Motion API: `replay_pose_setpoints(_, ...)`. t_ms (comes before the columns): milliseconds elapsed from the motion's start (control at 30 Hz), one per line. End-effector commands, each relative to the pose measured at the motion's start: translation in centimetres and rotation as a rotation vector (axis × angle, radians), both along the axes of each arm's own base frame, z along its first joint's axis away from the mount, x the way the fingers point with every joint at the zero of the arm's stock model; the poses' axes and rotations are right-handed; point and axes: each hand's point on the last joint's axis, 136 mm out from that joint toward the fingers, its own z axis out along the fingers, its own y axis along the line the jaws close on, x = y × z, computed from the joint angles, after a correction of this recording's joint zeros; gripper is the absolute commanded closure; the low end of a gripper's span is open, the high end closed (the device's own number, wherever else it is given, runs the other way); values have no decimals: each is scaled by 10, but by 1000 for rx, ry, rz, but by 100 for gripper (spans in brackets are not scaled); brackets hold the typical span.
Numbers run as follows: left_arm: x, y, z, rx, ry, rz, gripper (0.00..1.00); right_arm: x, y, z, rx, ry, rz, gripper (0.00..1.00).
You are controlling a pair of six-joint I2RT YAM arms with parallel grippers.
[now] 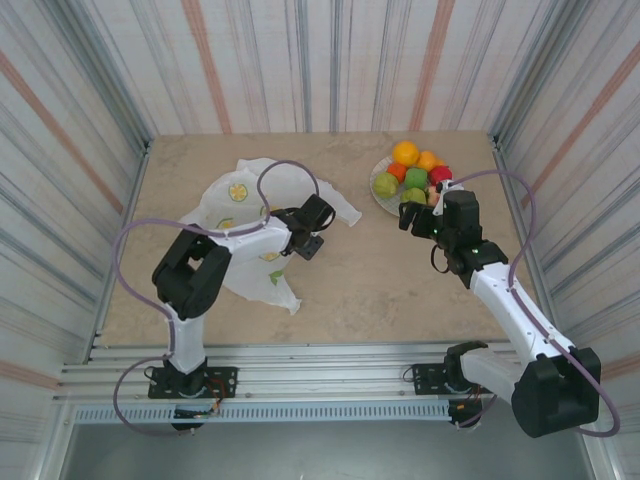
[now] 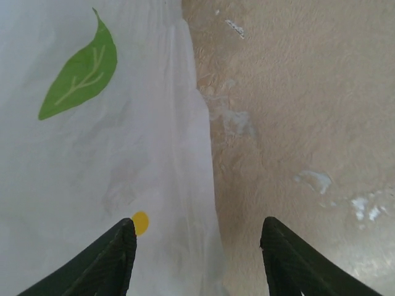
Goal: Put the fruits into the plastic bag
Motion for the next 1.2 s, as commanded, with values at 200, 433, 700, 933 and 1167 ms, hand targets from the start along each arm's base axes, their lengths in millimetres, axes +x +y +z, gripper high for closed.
replay_pose_setpoints(200, 16, 12, 3, 43, -27, 47, 80, -9, 4, -12, 0, 29, 30, 1)
replay_pose_setpoints(433, 4, 7, 57, -188, -62, 53, 100, -11, 47, -28, -40, 12, 204, 1)
replay_pose_setpoints(700, -22, 23, 123, -503, -42, 118, 100, -17, 127, -37, -57, -108, 464, 1)
replay_pose_setpoints(933, -34, 26, 158, -590, -66, 121, 100, -20, 168, -46, -180, -219, 554, 1)
replay_pose_setpoints(1167, -44, 22, 169, -647, -30, 125, 100, 19, 177, -33, -133, -304, 404, 1)
